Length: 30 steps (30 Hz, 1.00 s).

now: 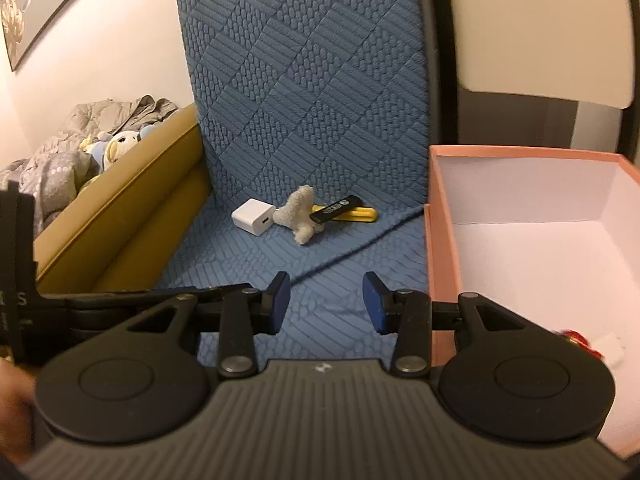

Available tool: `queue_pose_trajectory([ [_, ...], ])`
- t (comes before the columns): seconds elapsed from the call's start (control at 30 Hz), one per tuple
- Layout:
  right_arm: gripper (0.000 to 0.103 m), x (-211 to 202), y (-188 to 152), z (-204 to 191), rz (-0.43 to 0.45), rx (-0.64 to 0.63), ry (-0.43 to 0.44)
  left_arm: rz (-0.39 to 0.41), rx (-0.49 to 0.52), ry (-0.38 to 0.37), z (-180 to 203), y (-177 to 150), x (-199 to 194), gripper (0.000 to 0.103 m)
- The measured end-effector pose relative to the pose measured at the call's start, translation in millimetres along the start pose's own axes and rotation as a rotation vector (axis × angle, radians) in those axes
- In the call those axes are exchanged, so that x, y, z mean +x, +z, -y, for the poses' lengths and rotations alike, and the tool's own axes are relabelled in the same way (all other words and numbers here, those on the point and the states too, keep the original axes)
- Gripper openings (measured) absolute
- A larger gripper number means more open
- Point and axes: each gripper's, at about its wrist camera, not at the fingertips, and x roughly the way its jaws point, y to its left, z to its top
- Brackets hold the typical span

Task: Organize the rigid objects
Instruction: 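Withdraw both tools from the box back toward the cushion, then grasp the black lighter with the right tool while the left tool approaches the plush toy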

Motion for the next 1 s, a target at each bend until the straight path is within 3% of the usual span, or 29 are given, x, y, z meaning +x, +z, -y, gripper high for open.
queue_pose_trajectory([
  [0.23,0.044,40.8,21.9,-2.7,-0.031,0.023,0.046,-0.033,-0.014,0.053,-9.9,15.6,36.5,0.069],
  [0.57,0.044,116.1,54.2,12.9,-0.11,0.106,0.084,-0.087,-0.064,0.017,-21.3,43.0,93.3,0.043],
  [1.0,0.044,200.5,80.0,49.6,-0.198,0.352,0.116,-0.11,-0.118,-0.027,-25.9,70.2,145.3,0.042],
])
